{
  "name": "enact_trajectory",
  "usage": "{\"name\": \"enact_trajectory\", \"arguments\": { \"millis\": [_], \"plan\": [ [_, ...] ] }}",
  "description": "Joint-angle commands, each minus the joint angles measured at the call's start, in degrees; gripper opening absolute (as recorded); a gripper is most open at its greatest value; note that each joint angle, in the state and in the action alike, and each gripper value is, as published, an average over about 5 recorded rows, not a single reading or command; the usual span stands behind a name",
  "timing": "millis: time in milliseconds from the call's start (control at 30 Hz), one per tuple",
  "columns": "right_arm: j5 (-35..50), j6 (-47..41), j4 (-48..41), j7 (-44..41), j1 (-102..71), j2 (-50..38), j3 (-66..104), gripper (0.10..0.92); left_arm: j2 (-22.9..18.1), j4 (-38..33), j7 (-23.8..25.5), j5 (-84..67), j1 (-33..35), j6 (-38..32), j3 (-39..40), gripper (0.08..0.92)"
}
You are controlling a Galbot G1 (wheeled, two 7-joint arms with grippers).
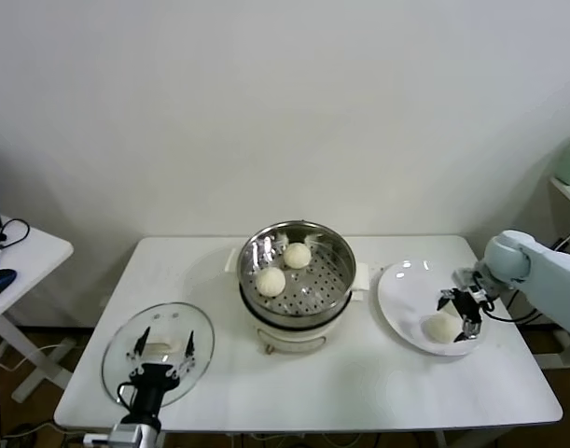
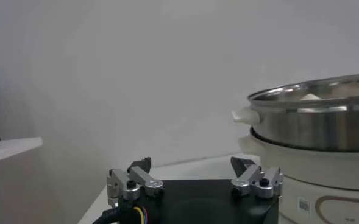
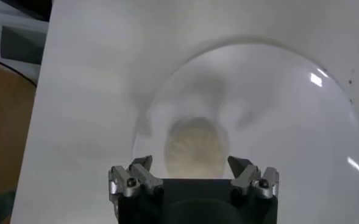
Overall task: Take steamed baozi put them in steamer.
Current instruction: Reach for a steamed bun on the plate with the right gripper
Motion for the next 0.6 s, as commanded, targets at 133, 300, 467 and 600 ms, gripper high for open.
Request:
{"name": "enact_trajectory", "arguments": {
  "millis": [133, 300, 467, 600],
  "plan": [
    [-4.4, 1.6, -3.5, 1.0, -4.3, 1.6, 5.0, 0.823, -0.1, 0.1, 0.0, 0.9, 0.1, 0.0, 0.4, 0.823],
    [-4.6, 1.8, -4.5, 0.6, -4.0, 2.9, 4.8, 0.823, -0.1, 0.1, 0.0, 0.8, 0.0, 0.2, 0.4, 0.823],
    [-4.4, 2.0, -4.9, 0.3, -4.0, 3.6, 4.1, 0.823, -0.3, 0.1, -0.1, 0.8, -0.3, 0.4, 0.6, 0.823],
    [-4.6, 1.9, -5.0, 0.1, -4.0, 3.9, 4.0, 0.823, -0.2, 0.2, 0.0, 0.7, -0.4, 0.6, 0.6, 0.823]
  ]
}}
